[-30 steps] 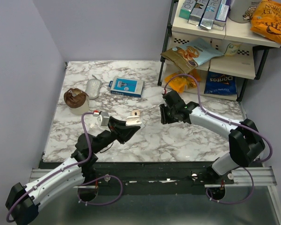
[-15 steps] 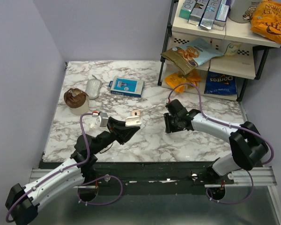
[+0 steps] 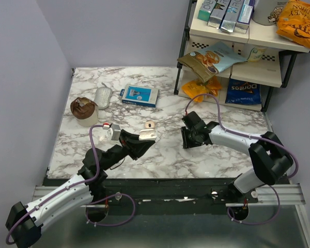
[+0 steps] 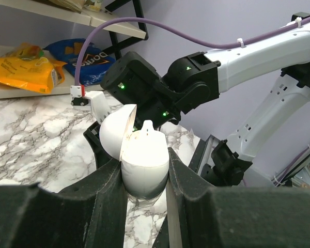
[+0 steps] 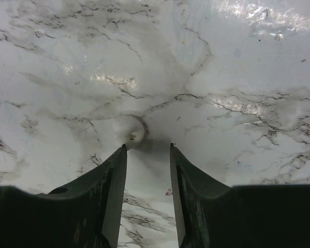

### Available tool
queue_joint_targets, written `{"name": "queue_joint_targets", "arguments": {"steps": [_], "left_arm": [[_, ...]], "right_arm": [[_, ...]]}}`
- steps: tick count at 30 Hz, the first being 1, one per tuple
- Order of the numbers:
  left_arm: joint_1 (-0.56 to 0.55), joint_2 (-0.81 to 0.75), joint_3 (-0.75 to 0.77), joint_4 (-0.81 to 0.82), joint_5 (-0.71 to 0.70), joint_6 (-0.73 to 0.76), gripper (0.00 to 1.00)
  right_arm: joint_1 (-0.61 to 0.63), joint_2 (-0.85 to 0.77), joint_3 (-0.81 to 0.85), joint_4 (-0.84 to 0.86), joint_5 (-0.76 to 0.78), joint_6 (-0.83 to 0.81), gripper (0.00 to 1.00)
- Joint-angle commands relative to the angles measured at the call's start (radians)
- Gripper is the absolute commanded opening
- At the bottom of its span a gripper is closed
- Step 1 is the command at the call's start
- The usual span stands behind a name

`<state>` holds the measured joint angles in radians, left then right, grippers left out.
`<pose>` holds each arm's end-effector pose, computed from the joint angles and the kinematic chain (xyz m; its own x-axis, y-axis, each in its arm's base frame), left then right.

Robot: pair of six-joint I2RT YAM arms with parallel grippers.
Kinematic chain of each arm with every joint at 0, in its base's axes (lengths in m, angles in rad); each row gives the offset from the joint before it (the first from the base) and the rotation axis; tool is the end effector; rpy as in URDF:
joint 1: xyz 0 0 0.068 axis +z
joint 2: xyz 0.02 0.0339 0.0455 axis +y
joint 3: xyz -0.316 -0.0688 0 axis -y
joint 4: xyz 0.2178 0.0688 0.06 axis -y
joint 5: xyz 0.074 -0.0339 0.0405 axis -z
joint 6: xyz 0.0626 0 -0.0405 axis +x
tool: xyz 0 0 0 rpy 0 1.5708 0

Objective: Insert the wireless bluetooth earbuds into the charging case
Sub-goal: Adjust the earbud at the center of the board.

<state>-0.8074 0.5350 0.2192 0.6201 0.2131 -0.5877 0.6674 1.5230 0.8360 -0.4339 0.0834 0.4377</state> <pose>0.0615 -0.0834 0.3045 -0.2965 -0.4740 -0.8291 0.8186 0.3210 -0.4762 0.2158 0.1634 0.2146 -0.8900 -0.1636 -0.4257 -0.2331 0.9655 0.1164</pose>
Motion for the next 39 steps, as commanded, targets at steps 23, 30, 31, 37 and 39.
{"name": "queue_joint_targets", "arguments": {"steps": [23,30,31,37,39], "left_arm": [[-0.026,-0.026,-0.020,-0.006,-0.043,0.009,0.00],[-0.027,-0.029,-0.020,-0.005,-0.047,0.012,0.00],[-0.029,-0.027,-0.021,-0.002,-0.050,0.012,0.00],[-0.030,-0.038,-0.023,0.003,-0.063,0.002,0.00],[-0.030,-0.050,-0.021,-0.002,-0.066,-0.003,0.00]], "right_arm": [[0.008,0.077,0.074,0.031,-0.048,0.036,0.07],[0.003,-0.032,0.071,0.000,-0.021,0.295,0.01],[-0.002,-0.049,0.043,0.013,-0.023,0.423,0.01],[-0.011,-0.047,0.038,0.003,0.042,0.824,0.01],[-0.025,-0.015,0.052,-0.011,0.052,0.886,0.06]]}}
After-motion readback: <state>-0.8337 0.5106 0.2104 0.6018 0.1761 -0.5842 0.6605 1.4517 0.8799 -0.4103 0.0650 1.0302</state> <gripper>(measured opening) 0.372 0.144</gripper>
